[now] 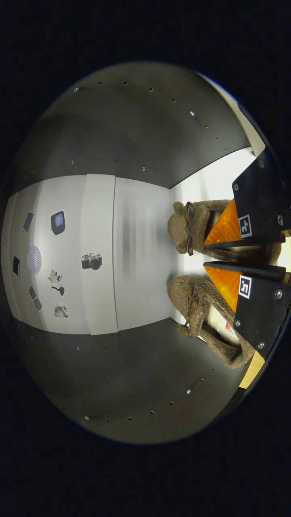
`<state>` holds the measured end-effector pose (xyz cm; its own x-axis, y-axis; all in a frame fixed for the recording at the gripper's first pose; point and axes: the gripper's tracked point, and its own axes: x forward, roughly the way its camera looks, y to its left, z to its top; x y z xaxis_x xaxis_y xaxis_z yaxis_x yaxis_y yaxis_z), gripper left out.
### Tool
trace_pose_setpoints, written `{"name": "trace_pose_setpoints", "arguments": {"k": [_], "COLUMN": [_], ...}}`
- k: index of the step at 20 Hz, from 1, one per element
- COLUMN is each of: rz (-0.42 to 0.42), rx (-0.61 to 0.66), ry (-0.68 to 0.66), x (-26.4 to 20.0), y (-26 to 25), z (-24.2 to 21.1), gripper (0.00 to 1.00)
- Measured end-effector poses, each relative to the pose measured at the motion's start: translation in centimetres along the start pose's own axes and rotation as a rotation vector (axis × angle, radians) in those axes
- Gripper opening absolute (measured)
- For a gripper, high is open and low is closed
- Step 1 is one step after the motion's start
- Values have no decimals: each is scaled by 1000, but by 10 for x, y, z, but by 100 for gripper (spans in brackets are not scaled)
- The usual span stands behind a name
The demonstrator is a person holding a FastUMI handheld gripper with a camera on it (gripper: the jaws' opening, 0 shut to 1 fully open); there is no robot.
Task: Open the shoe cabinet door, grab the shoes and put them into the shoe cabinet, then close the shoe cabinet door.
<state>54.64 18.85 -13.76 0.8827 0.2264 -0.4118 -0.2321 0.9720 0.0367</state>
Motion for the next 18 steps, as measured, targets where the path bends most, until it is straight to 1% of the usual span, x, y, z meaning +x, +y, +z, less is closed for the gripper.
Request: {"name": "trace_pose_setpoints", "arguments": {"k": [4,8,11,18], "rz": [-9,-37,-37,-88], "rx": [-12,-26,-8,-15], "ry": [-48,-111,-145,-212], "x": [-34,-79,-122,-235], "y": [3,6,11,17], "z": [11,23,27,23], "gripper": [20,20,20,20]}}
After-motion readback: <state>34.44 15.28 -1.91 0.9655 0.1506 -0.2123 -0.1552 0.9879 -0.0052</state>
